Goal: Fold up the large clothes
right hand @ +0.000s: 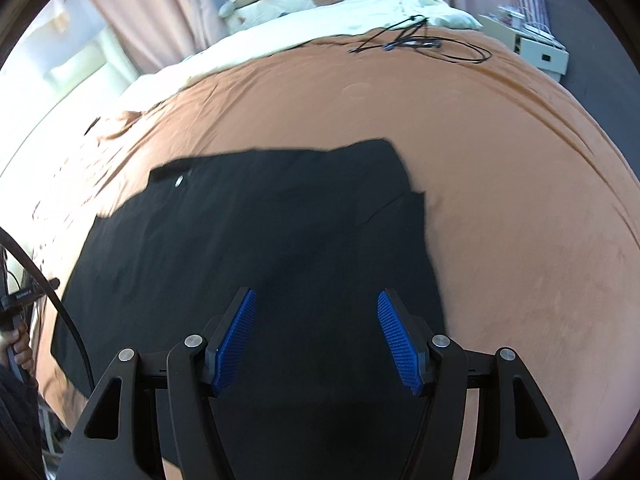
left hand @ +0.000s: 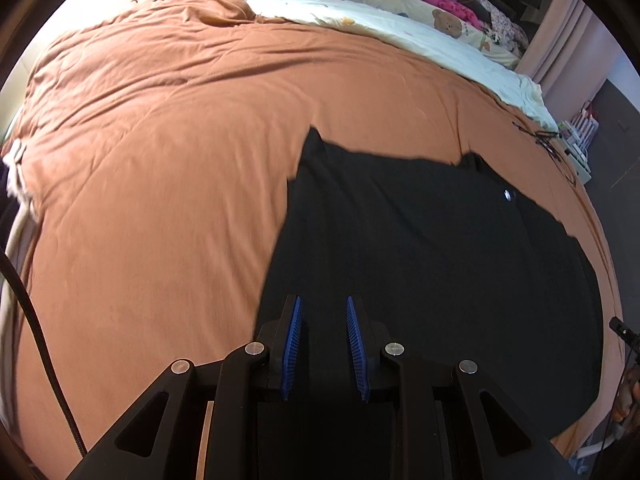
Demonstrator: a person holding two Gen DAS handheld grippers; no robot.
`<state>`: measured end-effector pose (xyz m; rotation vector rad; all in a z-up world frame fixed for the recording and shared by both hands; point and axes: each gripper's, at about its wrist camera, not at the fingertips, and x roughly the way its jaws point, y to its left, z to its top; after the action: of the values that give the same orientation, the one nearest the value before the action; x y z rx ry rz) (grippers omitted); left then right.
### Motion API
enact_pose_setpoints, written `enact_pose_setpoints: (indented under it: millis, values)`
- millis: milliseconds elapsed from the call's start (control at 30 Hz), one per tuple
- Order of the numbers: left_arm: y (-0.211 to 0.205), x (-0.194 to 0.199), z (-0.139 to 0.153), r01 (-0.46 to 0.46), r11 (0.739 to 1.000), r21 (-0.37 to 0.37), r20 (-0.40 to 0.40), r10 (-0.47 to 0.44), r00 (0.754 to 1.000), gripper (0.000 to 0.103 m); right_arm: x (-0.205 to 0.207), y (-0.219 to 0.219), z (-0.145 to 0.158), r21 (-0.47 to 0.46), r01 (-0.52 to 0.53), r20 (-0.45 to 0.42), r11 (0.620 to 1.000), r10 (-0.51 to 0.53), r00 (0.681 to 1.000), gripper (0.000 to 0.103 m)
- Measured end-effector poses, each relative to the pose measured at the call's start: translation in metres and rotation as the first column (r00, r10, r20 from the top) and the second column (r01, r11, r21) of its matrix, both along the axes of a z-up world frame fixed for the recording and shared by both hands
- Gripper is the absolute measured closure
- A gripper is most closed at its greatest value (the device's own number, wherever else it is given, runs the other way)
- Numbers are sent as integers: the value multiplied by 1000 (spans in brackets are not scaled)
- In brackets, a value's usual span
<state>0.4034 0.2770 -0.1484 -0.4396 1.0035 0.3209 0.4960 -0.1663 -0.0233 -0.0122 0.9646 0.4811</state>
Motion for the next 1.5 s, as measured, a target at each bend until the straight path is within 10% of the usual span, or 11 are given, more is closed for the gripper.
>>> enact_pose_setpoints:
  millis: [233, 700, 1067, 1500]
  values:
    - [-47, -30, -10, 43, 999, 34, -20, -42, 999, 60, -37, 21, -14, -88, -85, 34, 993, 88, 996, 41]
    - [-67, -50, -53, 58, 993, 100, -77, -51, 996, 59, -74, 2, -49, -232, -7, 25, 973, 14, 1000, 41]
    - [-36, -88, -14, 16, 1000, 24, 27, -16, 1000, 59, -93, 14, -10, -177, 7, 34, 984, -1, 999, 41]
    - [12, -135, -22, -109, 966, -236, 77, 131, 988, 43, -112, 135, -9, -40, -208, -8, 977, 208, 978, 54]
